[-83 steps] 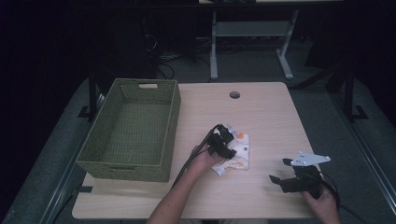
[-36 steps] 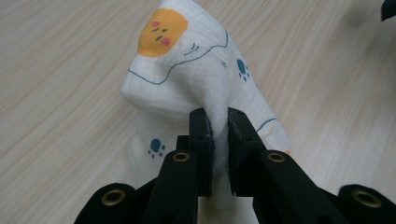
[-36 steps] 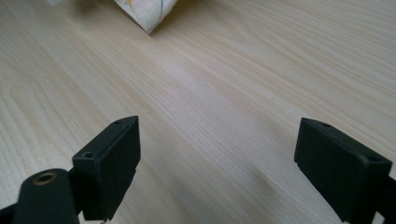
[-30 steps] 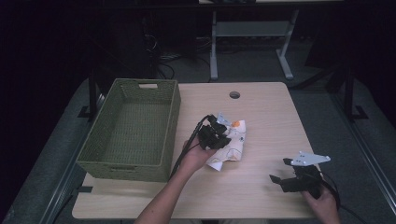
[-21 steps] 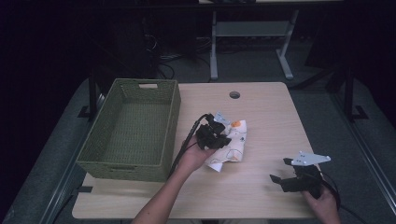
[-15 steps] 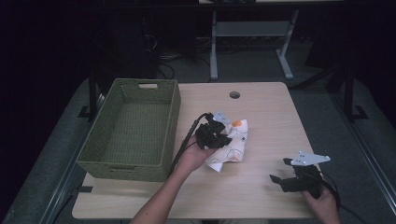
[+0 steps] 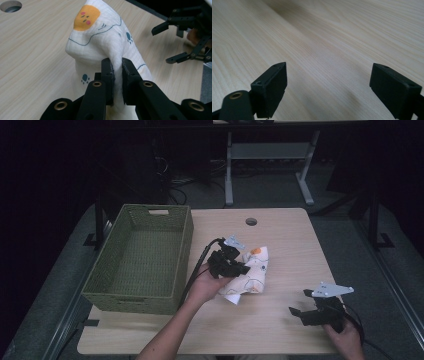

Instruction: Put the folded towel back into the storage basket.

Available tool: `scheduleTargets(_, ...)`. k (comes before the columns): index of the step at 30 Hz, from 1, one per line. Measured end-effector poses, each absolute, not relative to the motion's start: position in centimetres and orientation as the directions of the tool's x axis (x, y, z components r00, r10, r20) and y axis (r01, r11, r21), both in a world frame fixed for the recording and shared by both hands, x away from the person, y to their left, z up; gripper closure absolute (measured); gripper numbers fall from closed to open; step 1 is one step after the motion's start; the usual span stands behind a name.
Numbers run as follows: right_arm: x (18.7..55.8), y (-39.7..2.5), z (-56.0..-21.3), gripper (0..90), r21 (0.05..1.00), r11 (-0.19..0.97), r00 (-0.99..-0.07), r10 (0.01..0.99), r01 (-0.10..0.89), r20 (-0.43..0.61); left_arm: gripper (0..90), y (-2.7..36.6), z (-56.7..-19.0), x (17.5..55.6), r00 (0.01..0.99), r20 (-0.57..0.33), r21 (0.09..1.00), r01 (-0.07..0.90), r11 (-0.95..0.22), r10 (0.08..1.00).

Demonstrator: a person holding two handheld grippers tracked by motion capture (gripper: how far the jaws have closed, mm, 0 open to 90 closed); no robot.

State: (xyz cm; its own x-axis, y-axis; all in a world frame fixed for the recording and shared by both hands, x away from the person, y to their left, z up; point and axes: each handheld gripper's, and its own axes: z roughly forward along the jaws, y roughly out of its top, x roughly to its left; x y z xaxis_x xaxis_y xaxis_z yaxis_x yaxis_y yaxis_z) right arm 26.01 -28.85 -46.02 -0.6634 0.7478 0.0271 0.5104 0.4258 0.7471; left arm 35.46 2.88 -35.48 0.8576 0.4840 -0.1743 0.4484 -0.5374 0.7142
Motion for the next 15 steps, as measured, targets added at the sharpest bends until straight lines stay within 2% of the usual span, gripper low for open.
scheduleTargets(15, 26.0, -28.8, -46.0, 14.1, 0.746, 0.427, -0.662, 0.749, 0.511, 0.025, 82.3, 5.1, -33.7, 35.9, 0.838, -0.306, 0.736, 0.509, -0.446, 0.451)
